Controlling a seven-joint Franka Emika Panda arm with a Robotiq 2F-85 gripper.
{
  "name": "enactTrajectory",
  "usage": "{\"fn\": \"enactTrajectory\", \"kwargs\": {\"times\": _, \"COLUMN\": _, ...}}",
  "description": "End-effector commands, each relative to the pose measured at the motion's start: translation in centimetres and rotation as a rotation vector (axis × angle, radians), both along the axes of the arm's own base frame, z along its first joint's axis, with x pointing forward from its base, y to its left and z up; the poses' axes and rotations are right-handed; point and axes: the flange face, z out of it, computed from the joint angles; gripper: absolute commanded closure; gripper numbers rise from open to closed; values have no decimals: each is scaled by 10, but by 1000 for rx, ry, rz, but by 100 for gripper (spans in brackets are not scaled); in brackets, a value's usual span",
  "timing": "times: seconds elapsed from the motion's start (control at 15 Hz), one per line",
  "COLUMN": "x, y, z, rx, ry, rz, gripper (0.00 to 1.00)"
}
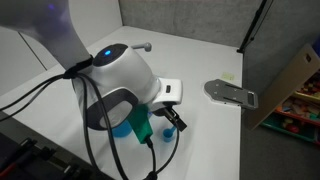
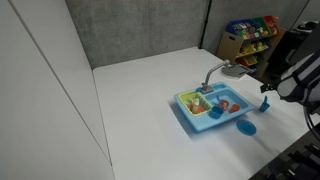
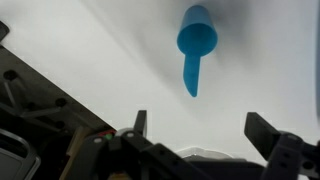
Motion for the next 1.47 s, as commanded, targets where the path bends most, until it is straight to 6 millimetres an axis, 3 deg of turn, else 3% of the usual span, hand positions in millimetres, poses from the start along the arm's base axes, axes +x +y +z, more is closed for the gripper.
{"fn": "enactTrajectory", "kwargs": {"times": 0.0, "x": 1, "y": 2, "z": 22, "rx": 31, "ry": 34, "rz": 14, "gripper": 0}}
{"fn": "enactTrajectory", "kwargs": {"times": 0.27, "x": 15, "y": 6, "z": 40, "rx": 79, "ry": 94, "rz": 18, "gripper": 0}}
{"fn": "enactTrajectory", "kwargs": {"times": 0.67, "x": 54, "y": 18, "z": 72, "rx": 104, "ry": 140, "rz": 24, "gripper": 0}}
{"fn": "enactTrajectory", "kwargs": {"times": 1.0, "x": 85, "y": 46, "z": 91, "rx": 133, "ry": 206, "rz": 72, "gripper": 0}}
{"fn": "enactTrajectory", "kwargs": {"times": 1.4, "x": 101, "y": 82, "z": 120, "rx": 203, "ry": 291, "rz": 152, "gripper": 0}}
